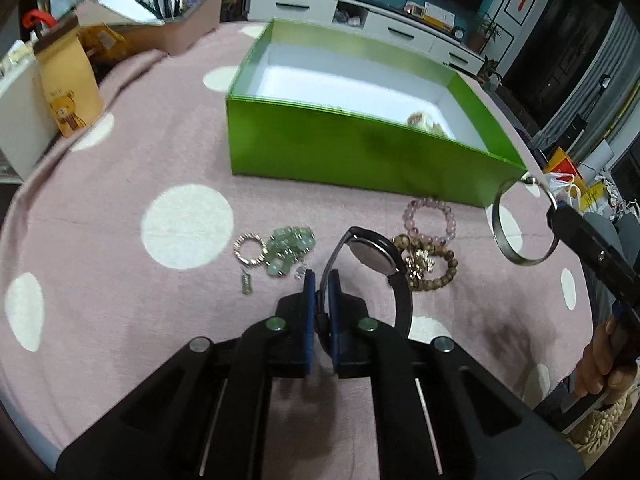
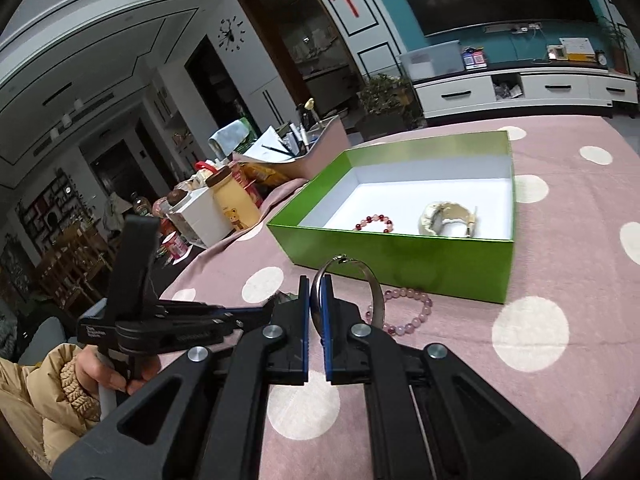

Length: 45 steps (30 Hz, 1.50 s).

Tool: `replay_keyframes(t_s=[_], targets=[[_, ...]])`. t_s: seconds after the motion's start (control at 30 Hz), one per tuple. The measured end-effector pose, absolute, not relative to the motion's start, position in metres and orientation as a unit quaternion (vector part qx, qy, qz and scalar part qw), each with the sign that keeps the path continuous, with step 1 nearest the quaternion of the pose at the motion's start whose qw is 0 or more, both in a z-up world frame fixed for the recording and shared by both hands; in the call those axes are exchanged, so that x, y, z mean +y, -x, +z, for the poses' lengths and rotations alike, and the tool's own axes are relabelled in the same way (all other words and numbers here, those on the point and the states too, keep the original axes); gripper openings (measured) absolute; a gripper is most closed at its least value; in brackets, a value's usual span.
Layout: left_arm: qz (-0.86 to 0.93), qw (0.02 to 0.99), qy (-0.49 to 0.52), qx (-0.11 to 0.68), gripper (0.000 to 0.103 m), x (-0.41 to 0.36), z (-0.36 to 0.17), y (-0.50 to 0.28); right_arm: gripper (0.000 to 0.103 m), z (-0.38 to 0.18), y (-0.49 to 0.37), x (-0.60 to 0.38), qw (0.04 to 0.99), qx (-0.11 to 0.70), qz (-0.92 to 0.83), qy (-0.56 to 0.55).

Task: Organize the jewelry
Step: 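Grasp the silver bangle with the right gripper while the left grasps the black watch, then carry the black watch and silver bangle into the green box while both grippers open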

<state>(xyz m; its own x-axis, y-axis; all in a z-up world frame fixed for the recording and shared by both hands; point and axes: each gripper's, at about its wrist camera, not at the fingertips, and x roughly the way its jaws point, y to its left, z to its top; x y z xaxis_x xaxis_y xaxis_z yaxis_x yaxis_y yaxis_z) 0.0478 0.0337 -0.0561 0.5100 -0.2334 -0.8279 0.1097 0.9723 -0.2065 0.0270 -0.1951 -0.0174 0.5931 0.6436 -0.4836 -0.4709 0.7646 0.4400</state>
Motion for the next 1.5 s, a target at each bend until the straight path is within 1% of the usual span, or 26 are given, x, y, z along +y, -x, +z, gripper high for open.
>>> replay_keyframes(t_s=[0.3, 0.67, 0.9, 1.5], targets=[[-0.086, 0.895, 0.037, 0.436, 0.006, 0.033, -0.011, -0.046, 0.005, 0.007, -0.027, -0.203, 0.895, 0.298, 0.303, -0.133], [-0.085, 0.914, 0.017, 0.395, 0.006, 0.024, 0.025, -0.064, 0.005, 0.027, -0.037, -0.205, 0.908, 0.276, 0.293, -0.118], [-0.089, 0.919, 0.004, 0.384, 0.006, 0.017, 0.033, -0.081, 0.005, 0.028, -0.049, -0.208, 0.914, 0.274, 0.279, -0.110], [-0.087, 0.918, -0.015, 0.386, 0.007, -0.001, 0.022, -0.144, 0.005, 0.025, -0.104, -0.200, 0.921, 0.283, 0.252, -0.092]])
